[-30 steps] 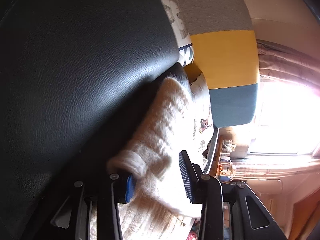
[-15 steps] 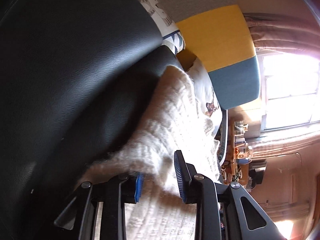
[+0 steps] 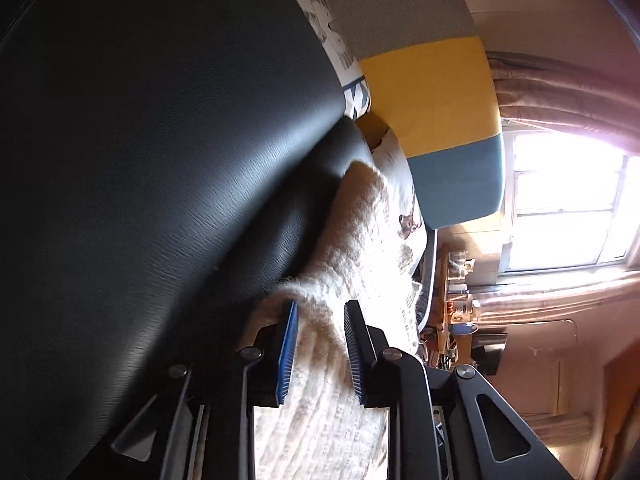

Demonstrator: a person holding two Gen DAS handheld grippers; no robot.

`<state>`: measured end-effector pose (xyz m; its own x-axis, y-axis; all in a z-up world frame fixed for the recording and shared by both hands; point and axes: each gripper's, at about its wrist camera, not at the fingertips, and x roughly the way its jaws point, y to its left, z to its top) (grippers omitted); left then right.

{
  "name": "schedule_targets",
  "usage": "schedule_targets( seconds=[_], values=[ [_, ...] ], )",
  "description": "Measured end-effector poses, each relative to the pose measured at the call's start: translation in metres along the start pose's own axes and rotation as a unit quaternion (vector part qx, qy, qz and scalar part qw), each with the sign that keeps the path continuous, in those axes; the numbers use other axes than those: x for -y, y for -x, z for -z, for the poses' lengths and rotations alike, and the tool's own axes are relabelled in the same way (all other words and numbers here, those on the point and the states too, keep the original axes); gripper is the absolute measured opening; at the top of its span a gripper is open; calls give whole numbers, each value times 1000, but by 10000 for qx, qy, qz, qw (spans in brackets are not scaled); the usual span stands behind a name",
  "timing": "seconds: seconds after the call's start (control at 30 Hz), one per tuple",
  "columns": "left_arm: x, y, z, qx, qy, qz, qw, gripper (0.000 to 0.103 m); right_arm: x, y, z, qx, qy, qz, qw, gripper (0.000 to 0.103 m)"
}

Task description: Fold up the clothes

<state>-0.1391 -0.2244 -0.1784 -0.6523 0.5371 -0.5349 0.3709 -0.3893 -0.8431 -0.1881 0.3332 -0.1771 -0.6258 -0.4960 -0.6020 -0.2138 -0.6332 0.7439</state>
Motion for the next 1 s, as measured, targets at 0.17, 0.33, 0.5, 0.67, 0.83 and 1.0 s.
schedule_targets(
  seconds=[0.17,0.33,0.5,0.67,0.83,1.0],
  values=[
    [-9,10,-5,-90,597,461,9971,36,-14,12,7,35,312,-43,9995,24],
    [4,-20,10,-553,949,622,9920,43,-25,2,5,-9,323,-36,9995,24],
    [11,-48,17,-341,1079,224,9933,45,-26,-12,4,-64,195,-96,9997,24],
    [19,-33,10,431,719,-22,9965,8,-31,-14,-5,224,352,107,9991,24],
    [1,-24,3,655,750,-102,9950,6,-21,-37,-13,4,271,263,9993,24],
    [0,-29,-2,223,572,-130,9980,9,-6,-48,-11,0,119,101,9999,20]
  ],
)
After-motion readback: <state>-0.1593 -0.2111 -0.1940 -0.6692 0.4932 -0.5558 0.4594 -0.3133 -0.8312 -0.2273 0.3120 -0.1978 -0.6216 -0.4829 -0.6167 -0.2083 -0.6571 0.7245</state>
